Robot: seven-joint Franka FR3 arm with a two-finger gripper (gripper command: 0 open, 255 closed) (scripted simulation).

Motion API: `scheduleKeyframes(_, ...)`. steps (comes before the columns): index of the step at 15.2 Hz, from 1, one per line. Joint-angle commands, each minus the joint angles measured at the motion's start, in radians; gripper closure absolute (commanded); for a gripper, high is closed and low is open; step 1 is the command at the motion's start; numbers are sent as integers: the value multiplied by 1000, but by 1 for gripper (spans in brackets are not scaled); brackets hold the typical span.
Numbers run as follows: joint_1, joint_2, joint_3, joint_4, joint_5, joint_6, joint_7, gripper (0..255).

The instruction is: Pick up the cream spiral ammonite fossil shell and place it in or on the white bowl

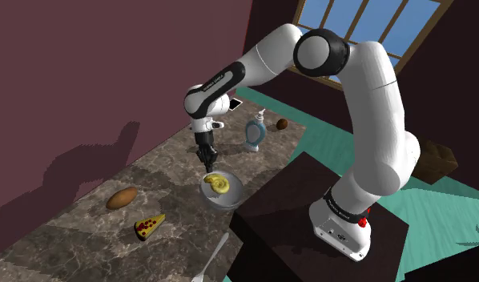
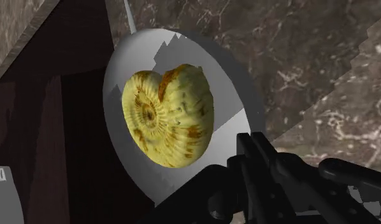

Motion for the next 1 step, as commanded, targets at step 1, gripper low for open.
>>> scheduleKeyframes(1, 1, 3, 0, -8, 0, -3, 0, 255)
